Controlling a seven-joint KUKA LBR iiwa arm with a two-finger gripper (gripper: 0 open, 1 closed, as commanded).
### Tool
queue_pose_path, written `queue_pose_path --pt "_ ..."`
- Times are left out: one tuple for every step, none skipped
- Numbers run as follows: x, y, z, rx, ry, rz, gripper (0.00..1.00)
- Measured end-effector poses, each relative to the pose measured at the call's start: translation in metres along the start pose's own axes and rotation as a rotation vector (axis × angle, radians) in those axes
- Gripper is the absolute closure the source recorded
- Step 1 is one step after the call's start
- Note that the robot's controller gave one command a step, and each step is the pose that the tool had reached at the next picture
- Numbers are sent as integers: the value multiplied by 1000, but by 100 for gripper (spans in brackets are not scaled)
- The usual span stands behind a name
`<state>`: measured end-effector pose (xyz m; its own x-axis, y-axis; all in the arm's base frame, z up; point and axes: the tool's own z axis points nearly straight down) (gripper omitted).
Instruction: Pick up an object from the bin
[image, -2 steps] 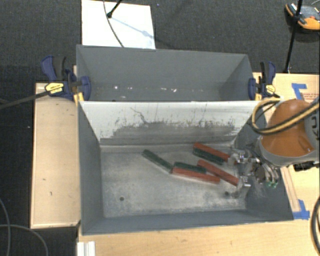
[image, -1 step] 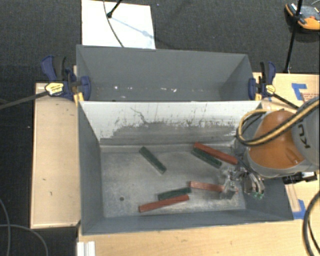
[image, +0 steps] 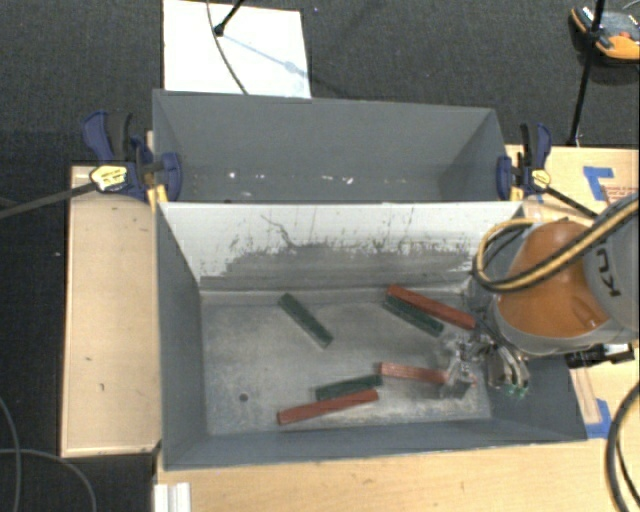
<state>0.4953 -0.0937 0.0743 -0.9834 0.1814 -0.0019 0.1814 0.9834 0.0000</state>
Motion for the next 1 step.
queue_pose_path --pt "-24 3 -139 0 -1 -40 100"
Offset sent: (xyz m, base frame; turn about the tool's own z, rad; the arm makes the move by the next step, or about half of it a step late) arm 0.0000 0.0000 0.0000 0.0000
